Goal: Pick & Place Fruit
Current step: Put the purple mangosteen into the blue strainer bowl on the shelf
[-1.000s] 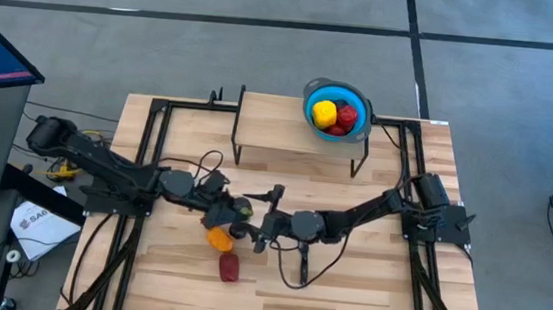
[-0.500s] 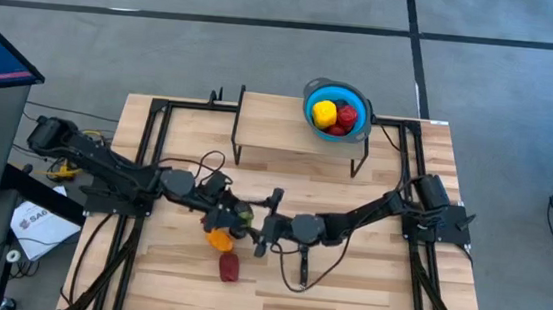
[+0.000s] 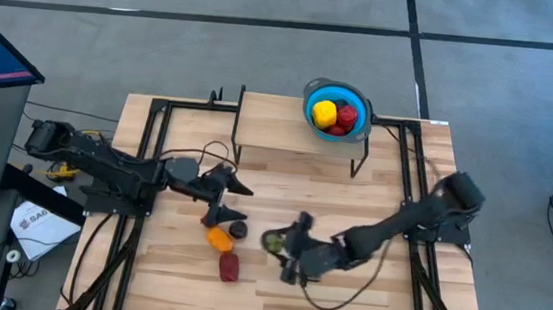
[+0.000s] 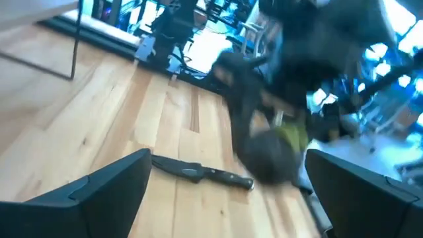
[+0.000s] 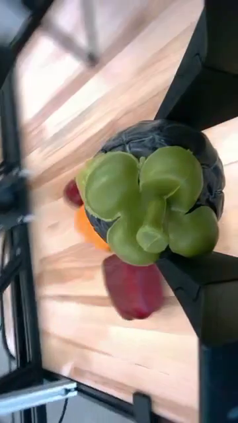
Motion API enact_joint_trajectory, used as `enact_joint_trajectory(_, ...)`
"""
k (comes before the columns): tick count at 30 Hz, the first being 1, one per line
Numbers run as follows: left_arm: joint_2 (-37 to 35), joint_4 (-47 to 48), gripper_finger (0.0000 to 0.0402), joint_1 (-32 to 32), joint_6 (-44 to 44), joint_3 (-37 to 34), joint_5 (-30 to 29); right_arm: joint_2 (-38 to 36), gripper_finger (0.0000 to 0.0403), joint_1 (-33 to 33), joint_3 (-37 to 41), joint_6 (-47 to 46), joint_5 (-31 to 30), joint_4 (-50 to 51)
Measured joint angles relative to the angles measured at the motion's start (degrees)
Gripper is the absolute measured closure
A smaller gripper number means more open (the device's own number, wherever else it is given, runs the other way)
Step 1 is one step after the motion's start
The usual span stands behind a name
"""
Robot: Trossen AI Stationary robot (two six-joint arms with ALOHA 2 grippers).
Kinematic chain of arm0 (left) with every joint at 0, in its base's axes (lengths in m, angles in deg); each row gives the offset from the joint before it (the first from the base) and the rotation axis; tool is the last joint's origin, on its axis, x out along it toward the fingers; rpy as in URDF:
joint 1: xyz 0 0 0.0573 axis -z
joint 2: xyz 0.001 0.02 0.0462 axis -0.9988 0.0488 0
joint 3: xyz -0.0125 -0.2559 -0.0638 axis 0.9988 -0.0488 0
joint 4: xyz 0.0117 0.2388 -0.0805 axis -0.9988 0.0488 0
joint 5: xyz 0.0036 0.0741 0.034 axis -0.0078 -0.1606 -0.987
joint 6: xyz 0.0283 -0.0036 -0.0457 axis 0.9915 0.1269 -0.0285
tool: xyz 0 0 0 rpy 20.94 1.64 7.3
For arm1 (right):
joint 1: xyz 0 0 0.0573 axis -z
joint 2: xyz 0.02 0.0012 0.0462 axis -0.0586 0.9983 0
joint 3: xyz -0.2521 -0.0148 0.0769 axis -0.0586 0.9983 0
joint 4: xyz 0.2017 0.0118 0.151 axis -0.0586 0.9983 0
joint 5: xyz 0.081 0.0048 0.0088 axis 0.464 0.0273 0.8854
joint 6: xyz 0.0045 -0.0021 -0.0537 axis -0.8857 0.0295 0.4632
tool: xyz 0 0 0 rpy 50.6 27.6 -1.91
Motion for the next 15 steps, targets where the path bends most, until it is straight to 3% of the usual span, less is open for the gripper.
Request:
enact_joint_trajectory(4, 0.00, -0.07, 0.0019, 2.67, 4.27, 0.00, -3.09, -10.72, 0.0157, -0.60, 0.00, -11.17, -2.44, 13.58)
enact_joint_trajectory(7, 0.02, -0.11, 0.0024, 5.62, 6.41, 0.00, -7.38, -19.13, 0.0157, 2.41, 0.00, -16.98, -2.79, 21.31)
enact_joint_trajectory(11, 0.02, -0.29, 0.0028, 9.45, 7.08, 0.00, -13.71, -28.35, 0.0157, 11.00, 0.00, -18.51, -2.89, 28.06)
enact_joint_trajectory(15, 0.02, -0.55, 0.0030, 12.05, 7.10, 0.00, -18.94, -33.70, 0.0157, 23.52, 0.00, -12.86, -0.43, 28.90)
